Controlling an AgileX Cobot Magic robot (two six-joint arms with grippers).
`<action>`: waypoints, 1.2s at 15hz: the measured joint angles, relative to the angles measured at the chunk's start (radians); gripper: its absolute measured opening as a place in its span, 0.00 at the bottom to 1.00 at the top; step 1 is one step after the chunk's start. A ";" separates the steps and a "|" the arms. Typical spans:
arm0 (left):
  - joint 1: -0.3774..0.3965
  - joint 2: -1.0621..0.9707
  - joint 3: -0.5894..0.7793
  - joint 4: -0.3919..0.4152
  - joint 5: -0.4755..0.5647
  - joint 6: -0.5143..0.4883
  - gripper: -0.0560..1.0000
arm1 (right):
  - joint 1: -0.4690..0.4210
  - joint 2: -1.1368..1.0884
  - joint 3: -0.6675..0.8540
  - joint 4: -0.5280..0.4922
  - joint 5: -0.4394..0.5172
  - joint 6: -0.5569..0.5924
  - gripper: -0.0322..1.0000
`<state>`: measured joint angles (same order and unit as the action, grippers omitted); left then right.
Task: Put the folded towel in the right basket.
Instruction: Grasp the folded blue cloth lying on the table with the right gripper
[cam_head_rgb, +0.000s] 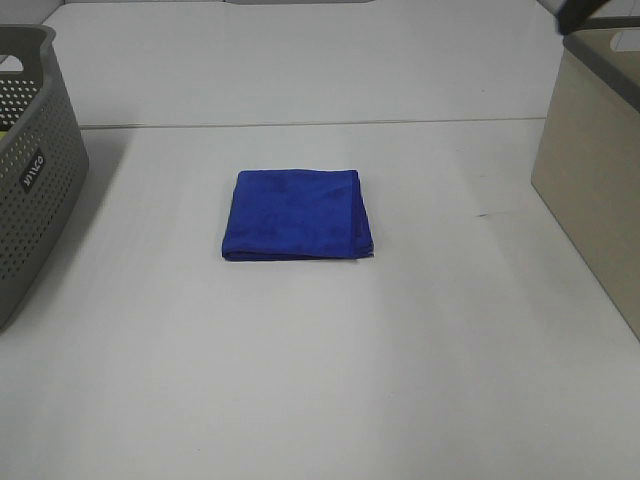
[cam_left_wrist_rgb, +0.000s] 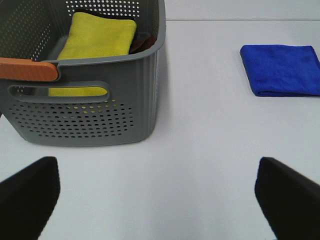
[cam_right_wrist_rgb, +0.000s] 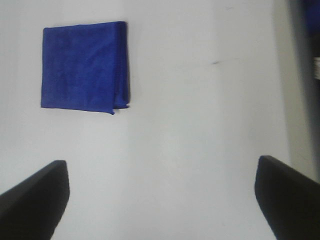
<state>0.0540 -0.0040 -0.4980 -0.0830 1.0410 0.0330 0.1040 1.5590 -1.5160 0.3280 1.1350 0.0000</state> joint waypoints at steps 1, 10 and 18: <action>0.000 0.000 0.000 0.000 0.000 0.000 0.99 | 0.055 0.092 -0.059 0.026 -0.007 0.006 0.95; 0.000 0.000 0.000 0.000 0.000 0.000 0.99 | 0.138 0.636 -0.314 0.269 -0.075 -0.105 0.95; 0.000 0.000 0.000 0.000 0.000 0.000 0.99 | 0.138 0.851 -0.317 0.299 -0.265 -0.113 0.95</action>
<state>0.0540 -0.0040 -0.4980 -0.0830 1.0410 0.0330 0.2420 2.4100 -1.8330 0.6270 0.8700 -0.1130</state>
